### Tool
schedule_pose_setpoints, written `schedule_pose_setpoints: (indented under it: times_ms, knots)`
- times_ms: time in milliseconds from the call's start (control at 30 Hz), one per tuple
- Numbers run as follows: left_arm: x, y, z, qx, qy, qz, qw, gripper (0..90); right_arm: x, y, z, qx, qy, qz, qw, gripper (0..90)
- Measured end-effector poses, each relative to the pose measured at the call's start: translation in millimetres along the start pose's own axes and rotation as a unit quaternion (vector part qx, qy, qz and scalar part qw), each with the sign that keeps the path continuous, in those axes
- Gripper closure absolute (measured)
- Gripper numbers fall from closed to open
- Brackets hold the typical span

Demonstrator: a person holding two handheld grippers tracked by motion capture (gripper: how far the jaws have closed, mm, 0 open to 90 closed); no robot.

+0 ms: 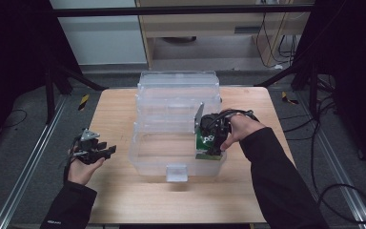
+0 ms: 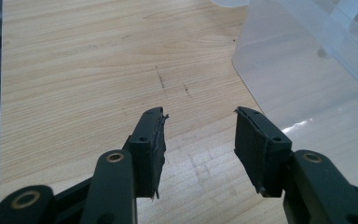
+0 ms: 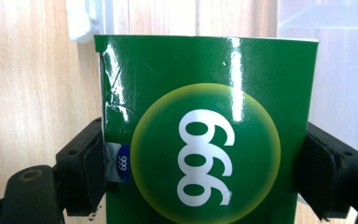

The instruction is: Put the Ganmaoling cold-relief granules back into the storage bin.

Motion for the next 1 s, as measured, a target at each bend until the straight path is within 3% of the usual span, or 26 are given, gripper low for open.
schedule_pose_setpoints:
  times_ms: [133,267,400,600,833,1000]
  knots:
    - [0.3,0.1,0.2,0.000,0.000,0.000,1.0000,51.7,-4.6,1.5,-2.7,0.003,-0.009,-0.001,1.0000,16.8]
    - [-0.4,0.2,0.0,-0.001,0.000,0.000,1.0000,51.8,-11.1,0.2,-7.5,-0.015,0.001,0.007,0.9999,16.9]
    - [-1.2,0.5,-0.4,-0.002,-0.002,0.001,1.0000,51.8,-18.9,0.4,-10.4,-0.006,0.006,0.006,0.9999,16.9]
    - [-1.3,-0.1,-0.6,-0.001,-0.002,0.002,1.0000,52.0,-27.9,0.2,-10.0,0.004,-0.007,0.006,1.0000,17.0]
    - [-1.7,0.1,-0.9,-0.003,-0.004,0.002,1.0000,52.0,-41.5,-1.8,-9.2,0.025,-0.028,0.016,0.9991,16.9]
    - [-1.9,0.2,-1.0,-0.003,-0.004,0.002,1.0000,52.0,-42.1,-2.7,-9.6,0.028,-0.029,0.026,0.9989,16.7]
Point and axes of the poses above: each handheld gripper's, and its own axes: x roughly backward along the jaws, z roughly out of its top, y roughly to its right, the point moved 4 cm from there along -x, roughly forward along the jaws, and after that the axes turned 8 degrees about x, right-handed, at the moved point
